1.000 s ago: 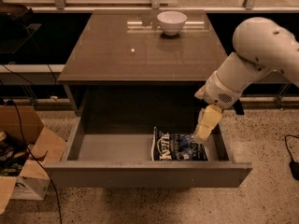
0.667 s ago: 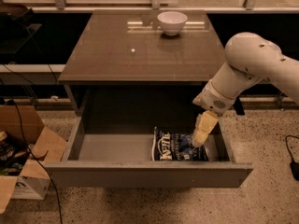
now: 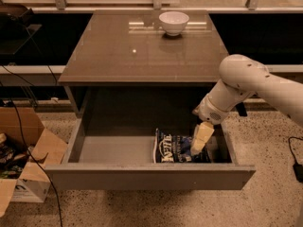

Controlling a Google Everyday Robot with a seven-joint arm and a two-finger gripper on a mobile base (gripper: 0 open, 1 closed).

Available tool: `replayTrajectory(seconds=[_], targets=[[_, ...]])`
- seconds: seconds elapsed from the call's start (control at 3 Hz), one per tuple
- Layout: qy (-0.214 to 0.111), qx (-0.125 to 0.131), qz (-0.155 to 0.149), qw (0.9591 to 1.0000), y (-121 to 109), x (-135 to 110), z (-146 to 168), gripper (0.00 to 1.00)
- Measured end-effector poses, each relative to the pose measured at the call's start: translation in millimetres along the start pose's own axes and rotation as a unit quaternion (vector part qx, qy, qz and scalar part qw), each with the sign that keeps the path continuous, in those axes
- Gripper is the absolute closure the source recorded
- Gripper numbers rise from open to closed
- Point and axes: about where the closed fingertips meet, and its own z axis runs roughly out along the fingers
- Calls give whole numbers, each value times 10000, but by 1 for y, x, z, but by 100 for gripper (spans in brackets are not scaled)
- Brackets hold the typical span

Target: Pick blue chip bag from top drawer and place on counter

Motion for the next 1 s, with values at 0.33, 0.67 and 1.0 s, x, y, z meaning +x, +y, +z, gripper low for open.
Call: replayTrajectory(seconds=[0.33, 0.67, 1.0], targets=[[52, -143, 160, 9998, -5, 14, 24, 0], [98, -312, 418, 9986, 0, 34, 37, 19], [80, -235, 511, 9984, 9, 41, 29, 42]])
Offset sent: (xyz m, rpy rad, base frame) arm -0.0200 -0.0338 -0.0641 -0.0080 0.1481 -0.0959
